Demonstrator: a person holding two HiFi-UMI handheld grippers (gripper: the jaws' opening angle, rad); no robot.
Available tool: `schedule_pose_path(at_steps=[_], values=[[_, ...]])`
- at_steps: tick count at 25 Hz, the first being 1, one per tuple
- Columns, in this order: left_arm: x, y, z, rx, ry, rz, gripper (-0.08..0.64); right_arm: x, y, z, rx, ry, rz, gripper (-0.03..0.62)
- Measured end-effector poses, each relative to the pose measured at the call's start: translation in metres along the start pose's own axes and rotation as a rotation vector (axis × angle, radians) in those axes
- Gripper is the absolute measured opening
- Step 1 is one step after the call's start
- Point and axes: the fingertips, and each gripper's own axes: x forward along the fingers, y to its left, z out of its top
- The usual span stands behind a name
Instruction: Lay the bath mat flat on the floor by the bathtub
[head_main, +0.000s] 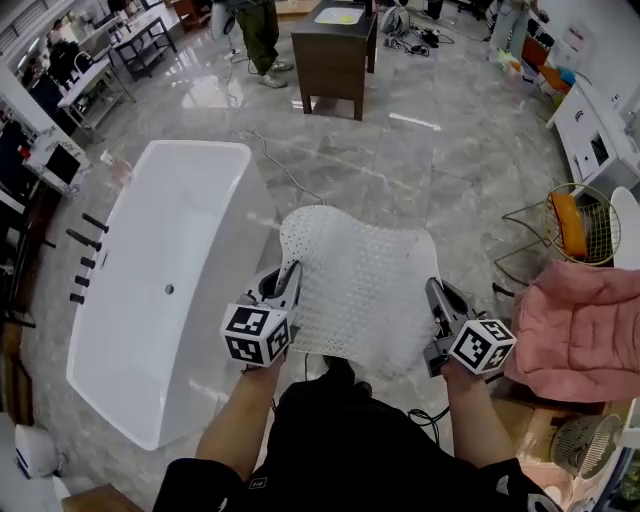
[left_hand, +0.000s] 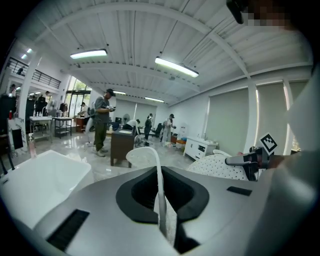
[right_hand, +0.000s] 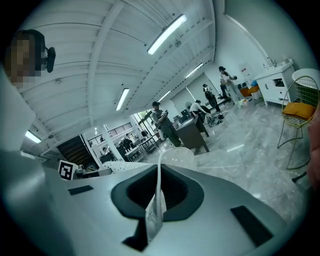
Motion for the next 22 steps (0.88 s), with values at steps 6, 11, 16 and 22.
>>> schedule_pose_path(at_steps=[6,11,16,22], values=[[0.027,0.066,0.032,-0.026,-0.047,0.049,0.015,0.089,0.025,0.044,-0.079,0.042,0.059,0.021],[0.034,0.114,0.046,-0.051,-0.076,0.102,0.015,0.155,0.046,0.064,-0.121,0.073,0.118,0.022],[0.009,0.163,0.033,-0.12,-0.082,0.212,0.015,0.212,0.076,0.063,-0.158,0.145,0.209,0.023],[-0.009,0.204,0.013,-0.209,-0.067,0.378,0.015,0.281,0.096,0.059,-0.197,0.237,0.343,0.021]])
